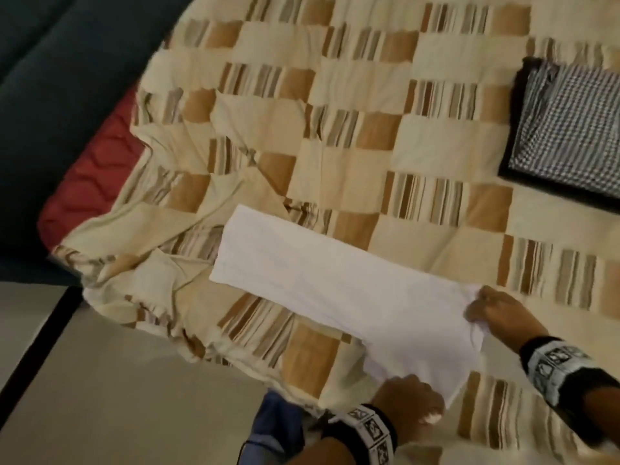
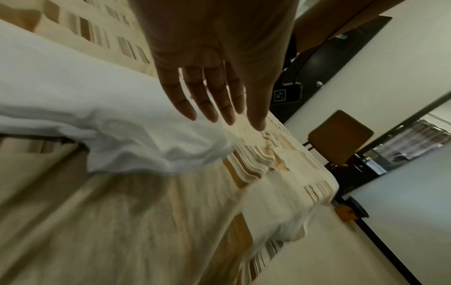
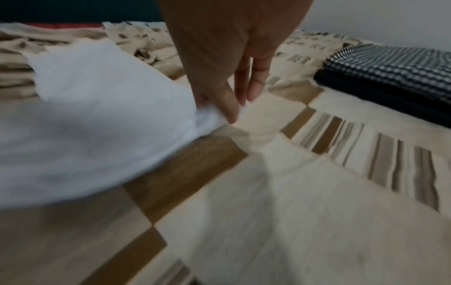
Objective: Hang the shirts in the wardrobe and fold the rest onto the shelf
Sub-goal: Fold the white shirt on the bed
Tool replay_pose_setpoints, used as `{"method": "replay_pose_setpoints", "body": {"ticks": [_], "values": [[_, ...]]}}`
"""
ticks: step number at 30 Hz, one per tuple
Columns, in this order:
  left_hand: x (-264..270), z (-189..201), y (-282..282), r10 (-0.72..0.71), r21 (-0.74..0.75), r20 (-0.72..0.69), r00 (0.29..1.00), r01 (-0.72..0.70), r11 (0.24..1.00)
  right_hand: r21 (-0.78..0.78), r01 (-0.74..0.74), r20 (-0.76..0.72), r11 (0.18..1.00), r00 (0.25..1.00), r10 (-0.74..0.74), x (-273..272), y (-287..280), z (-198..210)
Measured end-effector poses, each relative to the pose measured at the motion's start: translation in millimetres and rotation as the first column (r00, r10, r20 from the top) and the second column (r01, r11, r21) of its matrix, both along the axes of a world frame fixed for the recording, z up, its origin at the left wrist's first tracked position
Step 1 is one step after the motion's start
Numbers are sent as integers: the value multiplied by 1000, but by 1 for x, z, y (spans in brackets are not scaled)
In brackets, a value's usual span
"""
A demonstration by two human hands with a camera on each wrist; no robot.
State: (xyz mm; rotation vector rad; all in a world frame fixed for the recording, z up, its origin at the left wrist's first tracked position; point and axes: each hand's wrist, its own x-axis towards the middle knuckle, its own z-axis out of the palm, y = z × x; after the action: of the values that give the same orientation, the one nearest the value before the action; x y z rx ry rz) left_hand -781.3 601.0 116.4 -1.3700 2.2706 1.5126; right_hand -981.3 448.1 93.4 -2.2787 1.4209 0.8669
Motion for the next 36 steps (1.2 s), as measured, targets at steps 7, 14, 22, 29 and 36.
{"method": "replay_pose_setpoints", "body": {"ticks": [7,14,22,29,36], "values": [[47,-40,25,119,-23,30,992,-118,993,-117,240,418,964,892,-171,-6,69,-60],[224,-62,0,574,-135,192,796,-558,819,-309,278,662,910,749,-4,155,100,-75],[367,-102,-67,880,-138,188,436,-875,463,-312,256,609,915,793,-14,304,103,-107],[376,-116,-100,920,-119,197,339,-923,365,-348,350,559,870,822,-107,318,101,-115],[385,-122,-82,941,-142,65,333,-930,339,-327,399,557,856,813,-166,320,101,-110]]}}
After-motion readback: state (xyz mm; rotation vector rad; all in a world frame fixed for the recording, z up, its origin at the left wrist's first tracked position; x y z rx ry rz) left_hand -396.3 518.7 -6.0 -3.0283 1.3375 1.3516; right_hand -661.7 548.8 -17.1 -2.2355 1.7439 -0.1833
